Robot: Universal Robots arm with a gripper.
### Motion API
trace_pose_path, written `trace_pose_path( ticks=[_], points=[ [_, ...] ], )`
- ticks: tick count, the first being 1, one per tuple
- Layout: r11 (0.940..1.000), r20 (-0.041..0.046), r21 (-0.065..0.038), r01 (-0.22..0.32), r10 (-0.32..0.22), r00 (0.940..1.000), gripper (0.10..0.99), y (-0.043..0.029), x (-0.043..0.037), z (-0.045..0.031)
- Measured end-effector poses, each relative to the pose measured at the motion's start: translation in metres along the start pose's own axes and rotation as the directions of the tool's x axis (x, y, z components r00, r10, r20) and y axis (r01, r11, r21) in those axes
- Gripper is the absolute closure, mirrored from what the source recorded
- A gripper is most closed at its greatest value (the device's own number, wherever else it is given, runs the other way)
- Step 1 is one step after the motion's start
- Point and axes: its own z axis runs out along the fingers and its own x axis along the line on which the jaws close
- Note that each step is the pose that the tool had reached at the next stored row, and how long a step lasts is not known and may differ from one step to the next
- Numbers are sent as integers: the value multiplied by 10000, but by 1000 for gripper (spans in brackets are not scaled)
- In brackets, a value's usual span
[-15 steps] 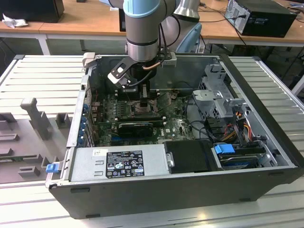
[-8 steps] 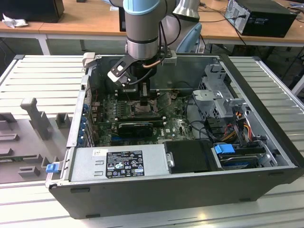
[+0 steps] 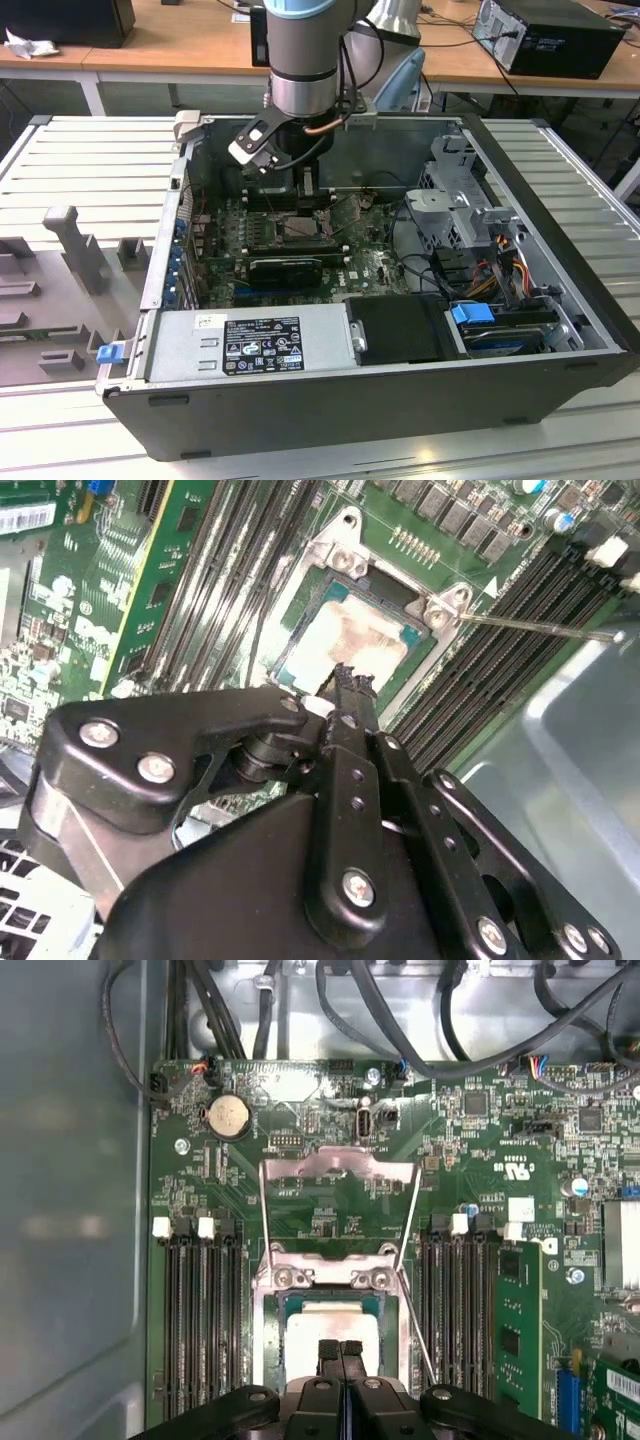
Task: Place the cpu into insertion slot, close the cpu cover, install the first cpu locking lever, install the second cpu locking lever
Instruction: 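Close the cpu cover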
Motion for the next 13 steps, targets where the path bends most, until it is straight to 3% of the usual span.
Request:
trace_pose_path(
  ticks=[2,5,8,13],
  points=[
    [10000,0,29,-8,8,10000,980,59,-5,5],
    [10000,0,32,-9,9,10000,980,69,-5,-166],
    [10000,-1,32,-7,7,10000,980,76,-5,-261],
    [10000,0,67,-8,8,10000,980,183,-4,-266]
  ],
)
